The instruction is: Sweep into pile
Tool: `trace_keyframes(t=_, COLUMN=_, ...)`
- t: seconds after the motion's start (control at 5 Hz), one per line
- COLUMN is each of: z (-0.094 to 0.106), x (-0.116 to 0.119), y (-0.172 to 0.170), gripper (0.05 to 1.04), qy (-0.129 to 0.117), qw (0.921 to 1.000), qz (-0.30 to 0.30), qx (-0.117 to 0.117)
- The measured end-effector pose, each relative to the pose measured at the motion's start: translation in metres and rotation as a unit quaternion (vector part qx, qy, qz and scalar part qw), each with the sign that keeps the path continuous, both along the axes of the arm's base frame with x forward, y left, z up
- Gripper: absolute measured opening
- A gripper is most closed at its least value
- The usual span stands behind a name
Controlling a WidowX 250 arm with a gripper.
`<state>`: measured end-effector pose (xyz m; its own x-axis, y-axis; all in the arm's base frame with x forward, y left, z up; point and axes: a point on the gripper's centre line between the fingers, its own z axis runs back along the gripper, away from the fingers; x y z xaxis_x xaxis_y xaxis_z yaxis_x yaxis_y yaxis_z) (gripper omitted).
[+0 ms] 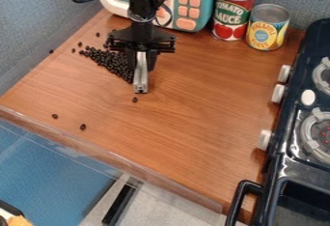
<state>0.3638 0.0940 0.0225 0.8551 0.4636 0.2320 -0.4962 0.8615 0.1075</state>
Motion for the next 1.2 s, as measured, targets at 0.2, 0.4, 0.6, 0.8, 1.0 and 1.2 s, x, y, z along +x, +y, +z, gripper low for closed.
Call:
trace_keyframes(t=0.2, z=0.001, x=-0.004, y=0.008, gripper=0.335, qy=0.000, qw=0.9999, qz=0.015, qx=0.005)
trace_keyframes(t=0.4, z=0.001, x=-0.006, y=0.013, gripper=0.335, qy=0.000, qw=0.9997, qz=0.022, qx=0.010)
trace_keyframes(t=0.6, z=0.000, x=-0.007, y=0.015, gripper=0.335, qy=0.000, qw=0.9995, qz=0.029, qx=0.012)
trace_keyframes(t=0.8, z=0.001, x=-0.010, y=0.025, gripper=0.335, qy=-0.002, qw=0.9986, qz=0.051, qx=0.013)
trace_keyframes(t=1.0, z=0.001, x=-0.013, y=0.035, gripper=0.335, qy=0.000, qw=0.9978, qz=0.064, qx=0.017)
trace_keyframes(t=1.2, z=0.001, x=-0.013, y=0.035, gripper=0.335, qy=-0.001, qw=0.9978, qz=0.063, qx=0.018)
